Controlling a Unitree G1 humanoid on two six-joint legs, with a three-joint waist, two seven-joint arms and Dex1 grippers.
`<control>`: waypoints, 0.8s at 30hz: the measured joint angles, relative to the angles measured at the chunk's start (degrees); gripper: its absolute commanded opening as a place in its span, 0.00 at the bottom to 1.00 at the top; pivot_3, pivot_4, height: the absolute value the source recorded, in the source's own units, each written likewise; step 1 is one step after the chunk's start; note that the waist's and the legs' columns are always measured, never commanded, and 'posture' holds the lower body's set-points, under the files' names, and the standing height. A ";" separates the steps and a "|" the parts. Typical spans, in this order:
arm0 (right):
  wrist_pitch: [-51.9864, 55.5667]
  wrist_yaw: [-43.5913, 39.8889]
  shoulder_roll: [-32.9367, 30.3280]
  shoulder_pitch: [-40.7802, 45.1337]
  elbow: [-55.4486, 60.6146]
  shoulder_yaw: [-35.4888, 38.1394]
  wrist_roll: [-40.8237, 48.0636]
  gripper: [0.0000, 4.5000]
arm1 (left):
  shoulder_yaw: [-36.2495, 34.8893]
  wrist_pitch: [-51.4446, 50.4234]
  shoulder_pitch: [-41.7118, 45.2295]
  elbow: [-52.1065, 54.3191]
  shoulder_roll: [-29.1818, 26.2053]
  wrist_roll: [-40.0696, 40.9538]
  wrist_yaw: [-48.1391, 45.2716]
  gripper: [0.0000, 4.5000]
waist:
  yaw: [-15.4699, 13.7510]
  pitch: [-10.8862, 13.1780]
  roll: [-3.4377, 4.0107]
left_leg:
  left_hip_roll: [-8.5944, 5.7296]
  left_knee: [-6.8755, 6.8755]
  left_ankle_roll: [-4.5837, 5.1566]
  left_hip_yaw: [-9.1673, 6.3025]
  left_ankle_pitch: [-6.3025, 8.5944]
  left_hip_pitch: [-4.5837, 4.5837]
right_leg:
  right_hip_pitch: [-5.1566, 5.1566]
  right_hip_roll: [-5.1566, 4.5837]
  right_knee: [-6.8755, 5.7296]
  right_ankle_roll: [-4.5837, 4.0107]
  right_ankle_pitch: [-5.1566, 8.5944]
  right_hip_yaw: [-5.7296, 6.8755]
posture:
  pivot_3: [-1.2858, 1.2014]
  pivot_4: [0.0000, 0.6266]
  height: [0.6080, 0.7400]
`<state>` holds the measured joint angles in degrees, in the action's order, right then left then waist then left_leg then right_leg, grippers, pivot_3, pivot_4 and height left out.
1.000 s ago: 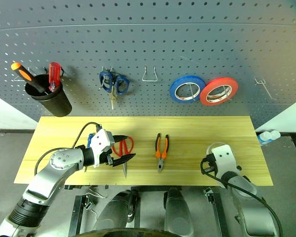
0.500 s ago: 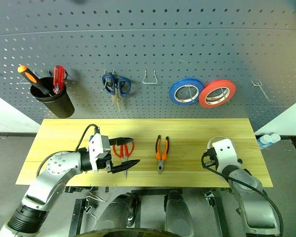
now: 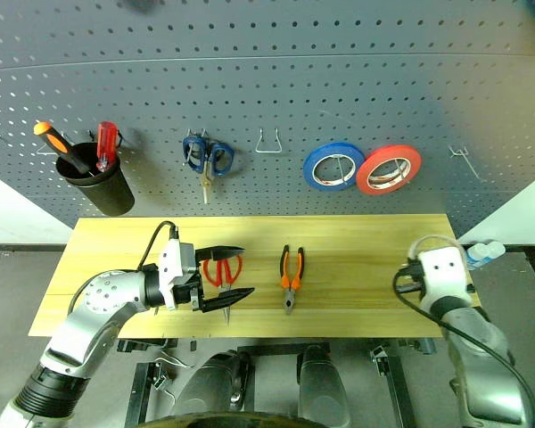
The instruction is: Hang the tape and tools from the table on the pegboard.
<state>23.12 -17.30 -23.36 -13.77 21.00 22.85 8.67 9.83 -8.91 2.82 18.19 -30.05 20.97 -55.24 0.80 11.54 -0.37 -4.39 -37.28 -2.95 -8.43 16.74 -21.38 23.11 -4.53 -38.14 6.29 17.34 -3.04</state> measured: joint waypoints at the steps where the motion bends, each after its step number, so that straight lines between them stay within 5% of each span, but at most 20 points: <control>1: -1.04 0.54 0.85 0.10 0.65 1.28 0.94 0.01 | 0.00 0.02 0.07 -0.12 0.00 0.02 -0.07 0.87 | 0.06 0.00 0.01 | 0.00 0.00 0.00 0.00 0.00 0.00 | 0.00 0.00 -0.01 0.00 0.00 -0.01 | 0.51 0.24 0.87; 24: -14.62 4.42 0.82 12.09 -8.30 5.18 2.81 0.01 | -0.03 2.07 1.58 -1.21 1.57 0.99 -0.89 0.87 | 0.23 -0.20 0.19 | 0.00 -0.04 0.02 0.26 0.00 0.05 | 0.01 0.08 -0.08 0.00 -0.01 -0.13 | 0.52 0.25 0.87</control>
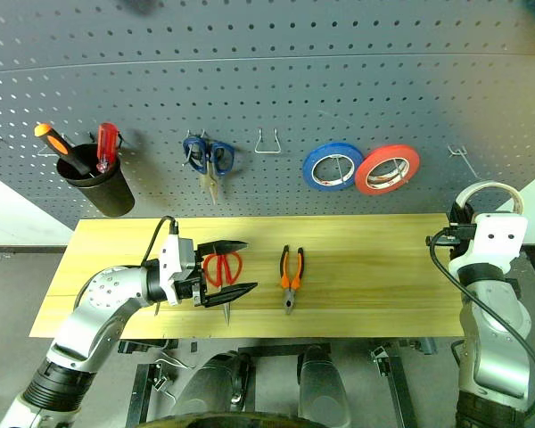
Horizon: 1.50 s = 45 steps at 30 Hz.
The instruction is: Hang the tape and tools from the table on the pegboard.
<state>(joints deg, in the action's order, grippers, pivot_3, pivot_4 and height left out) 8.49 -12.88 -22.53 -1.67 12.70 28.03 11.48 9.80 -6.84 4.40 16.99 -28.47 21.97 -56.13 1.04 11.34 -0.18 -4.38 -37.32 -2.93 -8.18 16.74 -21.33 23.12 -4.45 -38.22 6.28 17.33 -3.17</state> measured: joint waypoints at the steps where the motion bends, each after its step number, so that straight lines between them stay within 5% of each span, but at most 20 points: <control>1: -0.54 -0.04 -0.30 0.56 -0.79 -0.05 -0.03 0.01 | 0.00 -0.03 0.00 0.01 -0.01 0.02 -0.05 0.87 | 0.00 0.00 0.00 | 0.00 0.00 0.00 0.00 0.00 0.00 | 0.00 0.01 0.00 0.00 0.00 0.00 | 0.52 0.25 0.87; 45: -20.64 -5.38 -4.59 21.18 -38.03 -5.35 -0.79 0.01 | -2.26 -5.56 -1.68 5.96 -3.06 3.39 0.46 0.87 | -0.21 0.12 -0.05 | 0.01 0.04 0.07 -0.02 0.03 -0.01 | 0.01 0.01 0.03 -0.01 0.00 -0.03 | 0.54 0.34 0.87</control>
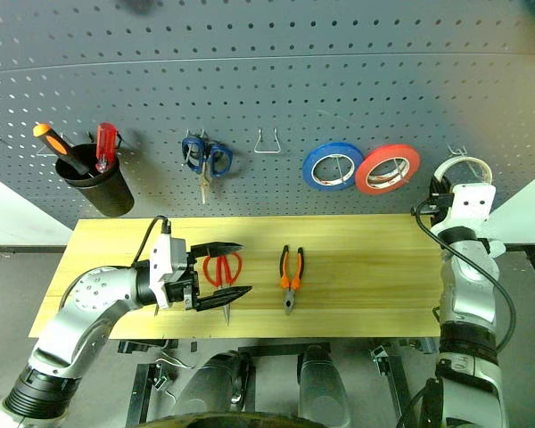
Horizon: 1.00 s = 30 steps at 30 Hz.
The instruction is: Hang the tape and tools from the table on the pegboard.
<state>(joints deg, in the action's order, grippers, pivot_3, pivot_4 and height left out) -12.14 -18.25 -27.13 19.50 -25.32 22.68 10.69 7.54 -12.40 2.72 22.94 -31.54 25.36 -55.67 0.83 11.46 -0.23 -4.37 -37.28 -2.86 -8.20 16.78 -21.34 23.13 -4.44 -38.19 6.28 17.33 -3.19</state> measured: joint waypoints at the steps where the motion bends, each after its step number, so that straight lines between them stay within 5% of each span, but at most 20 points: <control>1: -0.53 -0.06 -0.25 0.66 -1.14 -0.12 -0.18 0.01 | -0.03 0.00 0.01 0.17 0.03 0.26 0.10 0.87 | 0.00 0.01 -0.01 | 0.00 0.00 0.00 0.00 0.00 0.00 | 0.00 0.00 0.00 0.00 0.00 0.00 | 0.54 0.34 0.87; 27: -4.56 -2.19 -2.20 5.31 -10.17 -0.89 0.33 0.01 | -0.37 0.01 0.23 1.98 0.74 2.57 1.78 0.87 | -0.02 0.07 -0.09 | 0.00 0.02 0.02 -0.01 0.01 -0.01 | 0.00 -0.01 0.05 0.00 0.00 -0.01 | 0.54 0.32 0.87; 30: -4.54 -2.51 -2.20 5.39 -10.64 -0.88 0.89 0.19 | -0.31 0.05 0.23 1.98 0.75 2.56 2.05 0.87 | -0.04 0.07 -0.09 | 0.00 0.02 0.02 -0.01 0.01 -0.01 | 0.00 -0.01 0.06 0.00 0.00 -0.01 | 0.54 0.32 0.87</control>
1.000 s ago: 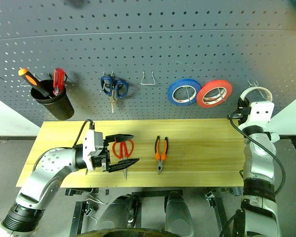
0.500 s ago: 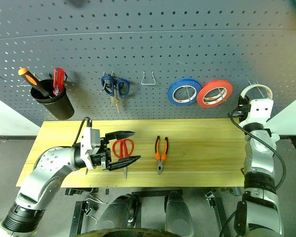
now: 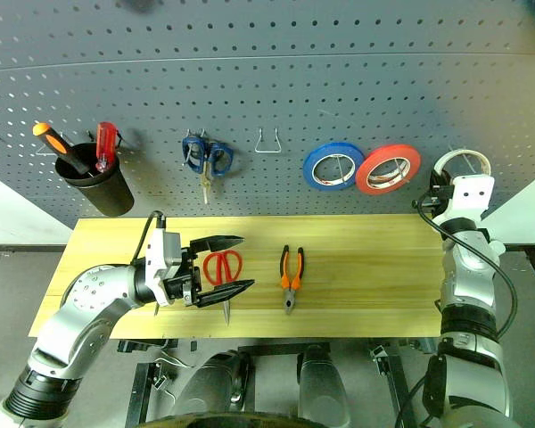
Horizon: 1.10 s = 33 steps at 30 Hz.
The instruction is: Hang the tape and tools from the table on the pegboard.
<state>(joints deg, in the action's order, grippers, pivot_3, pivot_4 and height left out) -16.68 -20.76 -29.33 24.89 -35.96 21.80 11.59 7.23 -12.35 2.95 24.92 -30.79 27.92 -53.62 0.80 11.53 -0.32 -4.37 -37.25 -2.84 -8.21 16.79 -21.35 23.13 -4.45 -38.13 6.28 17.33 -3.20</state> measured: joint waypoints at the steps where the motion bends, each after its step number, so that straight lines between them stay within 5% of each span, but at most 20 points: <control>1: 0.02 0.00 0.00 0.00 -0.41 0.00 0.01 0.25 | 0.02 0.01 0.00 0.00 0.00 -0.01 0.08 0.87 | -0.02 0.00 0.00 | 0.00 0.00 0.00 0.00 0.00 0.00 | 0.00 0.00 0.00 0.00 0.00 0.00 | 0.54 0.32 0.87; 7: 0.05 0.14 -0.06 0.00 -0.90 -0.01 -0.03 0.70 | 0.48 0.14 0.00 0.00 0.21 -0.23 0.30 0.87 | 0.00 0.01 0.02 | 0.00 0.02 0.00 0.00 0.00 -0.01 | 0.02 0.00 0.02 0.00 0.00 0.00 | 0.54 0.31 0.87; 19: 6.04 0.40 -0.02 -6.72 8.98 -0.85 0.02 0.70 | 0.88 0.54 -1.37 -0.01 0.53 -1.59 0.41 0.87 | -0.12 0.01 0.02 | 0.00 0.06 0.01 -0.06 0.01 -0.04 | 0.05 -0.05 0.05 0.01 0.00 -0.01 | 0.54 0.30 0.87; 33: 30.36 5.58 8.32 -35.86 53.34 -4.33 4.36 0.70 | -1.53 1.63 -10.18 2.05 -1.45 -2.21 1.48 0.87 | -0.06 0.05 0.01 | 0.03 0.12 0.04 -0.13 0.03 -0.04 | 0.07 -0.11 0.11 0.00 0.02 -0.08 | 0.53 0.33 0.87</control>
<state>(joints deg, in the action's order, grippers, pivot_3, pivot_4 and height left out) 13.68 -15.18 -21.01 -10.97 17.37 17.46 15.95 5.70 -10.72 -7.23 26.97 -32.24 25.71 -52.14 0.74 11.58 -0.31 -4.35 -37.13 -2.80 -8.34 16.82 -21.39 23.20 -4.56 -38.02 6.27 17.35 -3.28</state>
